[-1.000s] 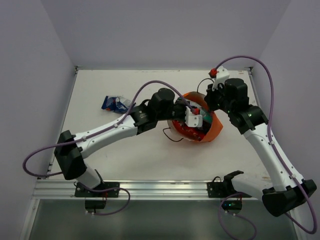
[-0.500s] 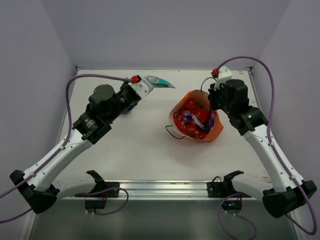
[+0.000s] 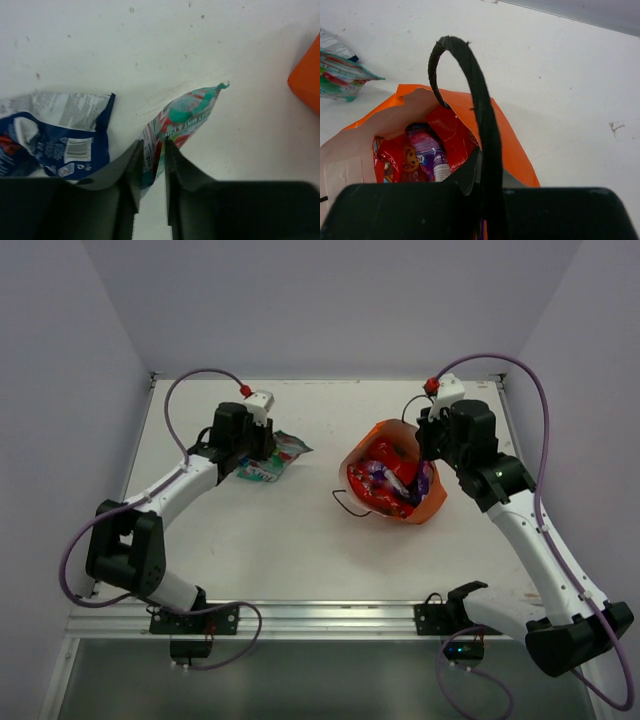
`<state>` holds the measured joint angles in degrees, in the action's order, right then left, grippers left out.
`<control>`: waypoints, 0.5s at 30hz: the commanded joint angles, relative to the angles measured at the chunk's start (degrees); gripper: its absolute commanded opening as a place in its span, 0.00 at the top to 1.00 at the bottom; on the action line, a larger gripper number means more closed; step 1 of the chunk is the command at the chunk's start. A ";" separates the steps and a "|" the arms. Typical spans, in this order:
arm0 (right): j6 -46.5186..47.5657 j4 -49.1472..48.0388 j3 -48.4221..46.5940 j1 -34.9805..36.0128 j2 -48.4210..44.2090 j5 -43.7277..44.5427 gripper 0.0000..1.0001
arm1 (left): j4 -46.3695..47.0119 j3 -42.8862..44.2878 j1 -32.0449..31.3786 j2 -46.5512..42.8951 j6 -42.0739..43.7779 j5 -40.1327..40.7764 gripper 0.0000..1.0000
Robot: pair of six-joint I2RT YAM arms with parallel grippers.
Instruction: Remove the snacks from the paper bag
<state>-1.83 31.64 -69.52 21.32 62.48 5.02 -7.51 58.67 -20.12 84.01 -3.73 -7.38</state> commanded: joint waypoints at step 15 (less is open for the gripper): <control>4.55 -2.90 -2.20 -0.05 -2.71 -3.43 1.00 | -13.47 20.06 -10.35 -5.25 22.66 -10.13 0.00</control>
<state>-0.14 31.81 -69.38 21.32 62.06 3.62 -14.57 74.13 -21.91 83.07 2.66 -16.99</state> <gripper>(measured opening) 0.011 0.997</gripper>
